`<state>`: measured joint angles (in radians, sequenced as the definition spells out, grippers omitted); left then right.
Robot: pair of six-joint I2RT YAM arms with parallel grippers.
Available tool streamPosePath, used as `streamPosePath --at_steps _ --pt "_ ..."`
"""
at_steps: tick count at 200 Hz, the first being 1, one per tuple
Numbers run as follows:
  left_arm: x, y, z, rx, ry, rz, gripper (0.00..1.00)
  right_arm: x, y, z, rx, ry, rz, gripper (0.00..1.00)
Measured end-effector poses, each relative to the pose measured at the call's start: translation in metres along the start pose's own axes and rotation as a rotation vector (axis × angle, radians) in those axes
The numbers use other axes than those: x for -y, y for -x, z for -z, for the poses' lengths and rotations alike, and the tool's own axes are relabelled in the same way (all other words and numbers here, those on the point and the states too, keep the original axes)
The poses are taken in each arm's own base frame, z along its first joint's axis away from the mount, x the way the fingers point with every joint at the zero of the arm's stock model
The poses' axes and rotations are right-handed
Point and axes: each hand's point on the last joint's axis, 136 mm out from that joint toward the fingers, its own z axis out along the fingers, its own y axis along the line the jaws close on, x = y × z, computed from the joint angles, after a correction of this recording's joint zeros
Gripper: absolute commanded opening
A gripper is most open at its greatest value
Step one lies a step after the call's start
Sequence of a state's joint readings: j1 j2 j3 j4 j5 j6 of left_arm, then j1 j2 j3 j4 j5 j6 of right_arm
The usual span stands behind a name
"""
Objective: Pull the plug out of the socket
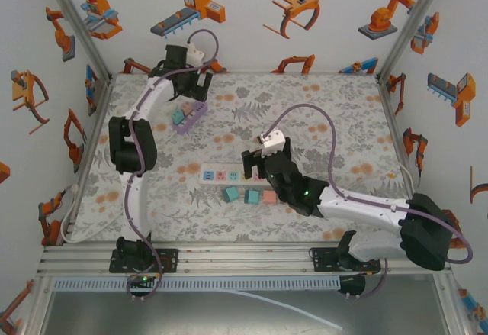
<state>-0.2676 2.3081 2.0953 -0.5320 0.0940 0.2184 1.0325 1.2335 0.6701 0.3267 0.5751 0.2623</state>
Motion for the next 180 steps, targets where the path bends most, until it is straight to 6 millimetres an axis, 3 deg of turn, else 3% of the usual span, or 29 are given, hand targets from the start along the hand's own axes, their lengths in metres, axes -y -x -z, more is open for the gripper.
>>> streamPosePath --at_steps 41,96,132,159,180 --pt "0.01 -0.041 -0.033 -0.133 -0.057 -0.048 0.99 0.0 -0.01 0.001 -0.021 0.01 0.003 0.83" --pt "0.028 -0.063 -0.046 -0.203 -0.103 -0.087 0.58 -0.001 -0.012 0.001 -0.029 0.019 -0.015 0.81" --pt "0.043 -0.065 -0.045 -0.216 -0.138 -0.147 0.45 -0.001 -0.012 0.002 -0.031 0.018 -0.021 0.81" --pt "0.07 -0.067 -0.041 -0.228 -0.216 -0.21 0.45 0.005 -0.004 0.009 -0.012 0.007 -0.032 0.82" --pt "0.109 -0.069 -0.034 -0.227 -0.316 -0.283 0.45 0.015 0.005 0.02 0.022 -0.011 -0.048 0.82"
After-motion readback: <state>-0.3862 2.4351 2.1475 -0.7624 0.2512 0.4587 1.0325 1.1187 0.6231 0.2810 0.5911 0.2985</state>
